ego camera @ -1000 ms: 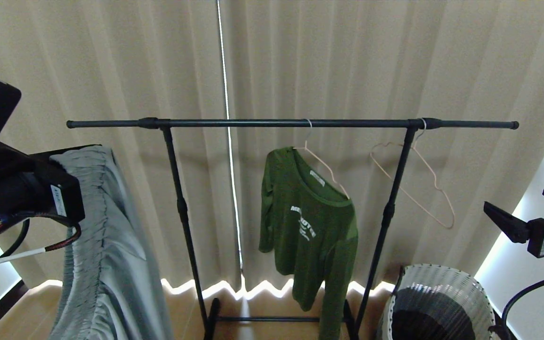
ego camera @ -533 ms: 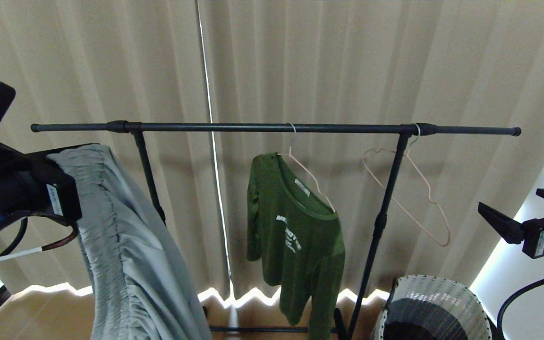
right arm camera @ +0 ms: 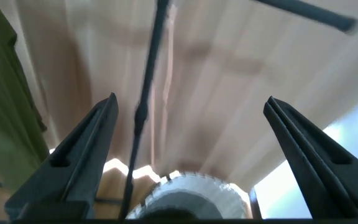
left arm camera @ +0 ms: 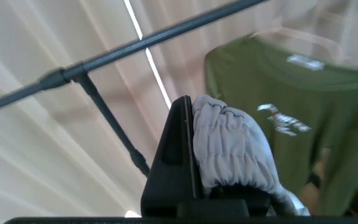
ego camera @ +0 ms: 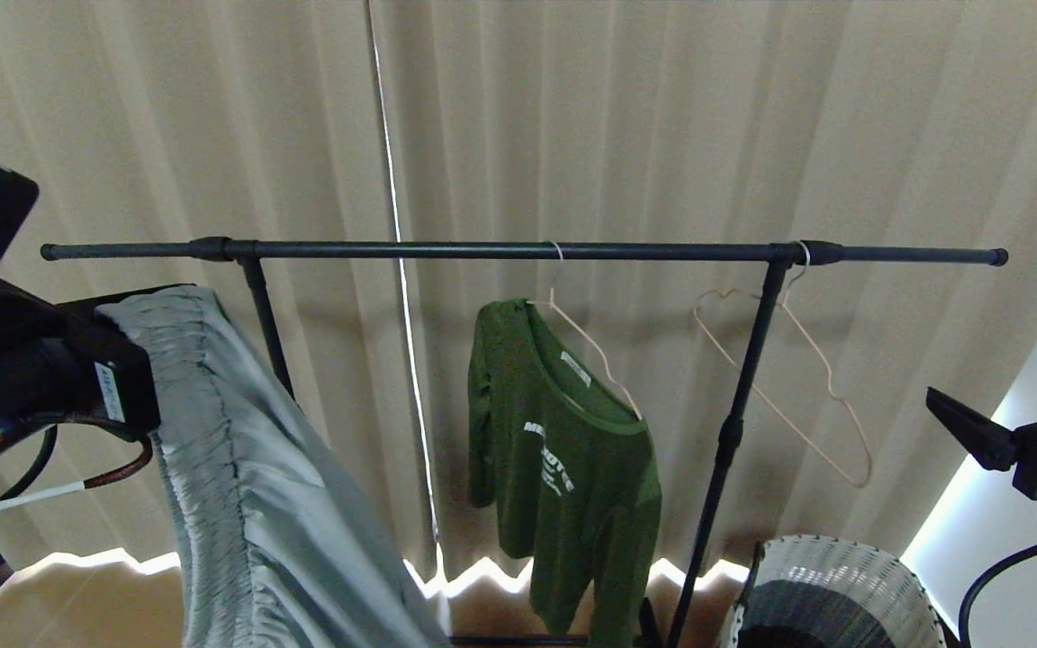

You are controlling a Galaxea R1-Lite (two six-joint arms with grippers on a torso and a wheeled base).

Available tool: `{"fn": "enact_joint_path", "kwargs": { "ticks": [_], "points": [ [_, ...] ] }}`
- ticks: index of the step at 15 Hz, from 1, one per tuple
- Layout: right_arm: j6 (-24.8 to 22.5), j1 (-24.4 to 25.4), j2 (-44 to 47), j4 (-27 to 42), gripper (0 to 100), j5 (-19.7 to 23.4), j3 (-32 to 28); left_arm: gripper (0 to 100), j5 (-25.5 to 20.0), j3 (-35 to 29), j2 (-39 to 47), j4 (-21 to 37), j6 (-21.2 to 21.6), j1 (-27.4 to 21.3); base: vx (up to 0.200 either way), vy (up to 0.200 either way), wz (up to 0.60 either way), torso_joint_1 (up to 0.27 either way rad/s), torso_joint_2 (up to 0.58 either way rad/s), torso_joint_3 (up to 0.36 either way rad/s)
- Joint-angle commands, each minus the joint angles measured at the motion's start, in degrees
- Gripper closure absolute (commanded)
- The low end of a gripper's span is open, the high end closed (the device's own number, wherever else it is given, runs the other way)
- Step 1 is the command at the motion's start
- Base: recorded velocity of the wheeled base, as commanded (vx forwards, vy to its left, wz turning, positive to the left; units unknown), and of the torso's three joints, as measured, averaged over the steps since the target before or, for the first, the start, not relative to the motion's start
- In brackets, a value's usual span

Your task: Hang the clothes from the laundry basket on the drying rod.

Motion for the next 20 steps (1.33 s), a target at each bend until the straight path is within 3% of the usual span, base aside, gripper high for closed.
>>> {"fn": "enact_joint_path", "kwargs": {
  "ticks": [1,3,8,9,13,15,20],
  "points": [
    [-0.03,0.00,-0.38,0.02,0,0.02,0.12,100,0.01,0.34,0.06,-0.03,0.03,-0.06,0.200,0.000,0.00,0.012,0.00,0.002],
    [-0.12,0.00,-1.97,-0.16,0,0.02,1.70,100,0.01,1.22,0.06,-0.03,0.21,-0.06,0.200,0.000,0.00,0.007,0.00,0.000],
    [-0.56,0.00,-5.22,0.72,0,0.11,5.30,100,0.01,4.47,-0.03,-3.02,0.82,0.21,0.000,0.000,0.00,0.000,0.00,0.000],
    [-0.65,0.26,-4.34,1.51,0,0.11,4.07,100,0.01,4.21,0.06,-3.02,0.82,0.21,0.000,0.000,0.00,0.000,0.00,0.000],
    [-1.00,0.62,-3.64,27.00,0,0.55,-8.85,100,0.01,5.17,-0.03,-3.02,0.74,-0.06,0.000,0.000,0.00,0.000,0.00,0.000],
    [3.75,0.62,-0.82,37.19,0,1.07,-15.53,100,0.01,5.35,-0.12,-3.11,0.65,-0.23,0.000,0.000,0.00,0.000,0.00,0.000],
    [5.16,0.62,13.33,36.84,0,0.64,-20.36,100,0.01,5.35,-0.38,-3.19,0.38,-3.40,0.000,0.000,0.00,0.000,0.00,0.000]
  ]
}}
